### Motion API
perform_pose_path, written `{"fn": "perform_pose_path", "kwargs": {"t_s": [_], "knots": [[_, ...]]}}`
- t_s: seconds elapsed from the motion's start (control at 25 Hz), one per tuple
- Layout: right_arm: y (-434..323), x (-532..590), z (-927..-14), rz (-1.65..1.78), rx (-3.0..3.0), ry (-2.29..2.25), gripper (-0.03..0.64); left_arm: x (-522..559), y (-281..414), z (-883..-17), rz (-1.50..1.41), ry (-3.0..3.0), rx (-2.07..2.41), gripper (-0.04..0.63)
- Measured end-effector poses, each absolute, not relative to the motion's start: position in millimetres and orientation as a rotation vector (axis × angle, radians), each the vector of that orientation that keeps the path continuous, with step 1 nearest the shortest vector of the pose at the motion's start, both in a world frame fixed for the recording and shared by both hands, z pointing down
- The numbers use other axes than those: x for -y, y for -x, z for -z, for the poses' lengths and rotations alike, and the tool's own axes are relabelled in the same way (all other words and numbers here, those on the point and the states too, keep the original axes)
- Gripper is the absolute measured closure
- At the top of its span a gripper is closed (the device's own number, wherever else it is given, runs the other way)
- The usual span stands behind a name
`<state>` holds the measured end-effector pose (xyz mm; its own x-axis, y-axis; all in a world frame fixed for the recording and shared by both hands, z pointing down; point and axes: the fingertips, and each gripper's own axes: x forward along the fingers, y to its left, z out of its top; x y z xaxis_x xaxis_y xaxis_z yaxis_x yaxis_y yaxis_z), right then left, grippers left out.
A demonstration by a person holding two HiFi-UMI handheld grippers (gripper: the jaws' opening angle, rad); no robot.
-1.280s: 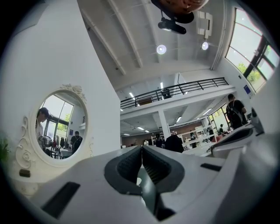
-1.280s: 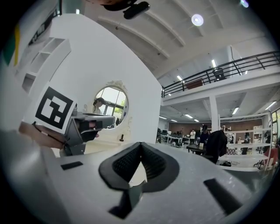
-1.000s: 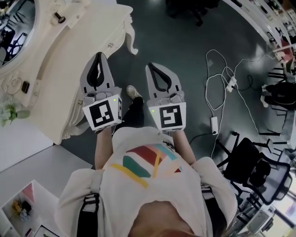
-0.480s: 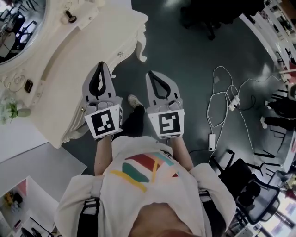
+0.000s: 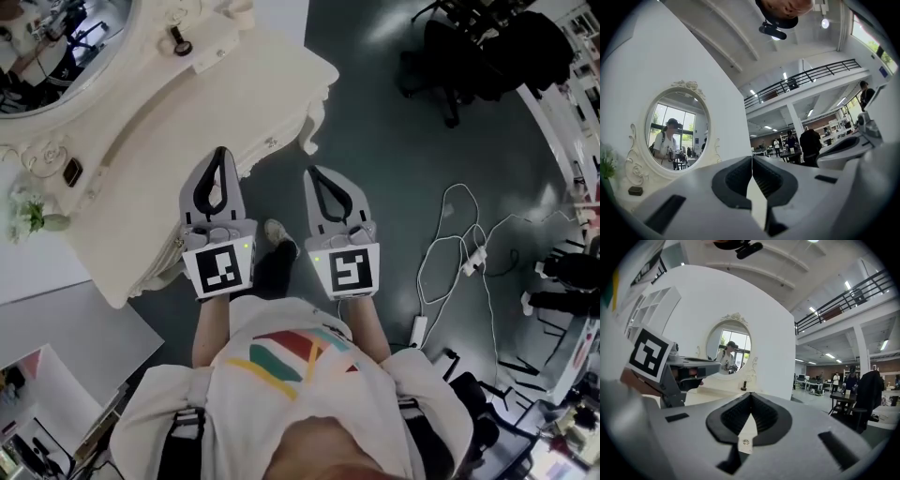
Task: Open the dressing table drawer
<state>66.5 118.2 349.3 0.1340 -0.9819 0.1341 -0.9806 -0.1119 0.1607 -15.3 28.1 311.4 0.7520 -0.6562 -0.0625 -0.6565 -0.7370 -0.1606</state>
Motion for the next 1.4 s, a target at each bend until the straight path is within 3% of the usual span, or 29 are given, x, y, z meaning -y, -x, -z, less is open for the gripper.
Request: {"fn": "perform_pose_path", "kwargs": {"t_s": [0.6, 1.4], "knots": [[-46.8, 59.0, -296.3, 0.166, 2.327, -1.794, 0.617, 102.5, 46.4, -275.6, -0.067, 2.580, -1.482, 0.589], [-16.8, 133.2, -271.7, 0.188, 2.554, -1.646, 0.617, 140.2, 110.8, -250.8, -0.080, 2.326, -1.879, 0.589]]}}
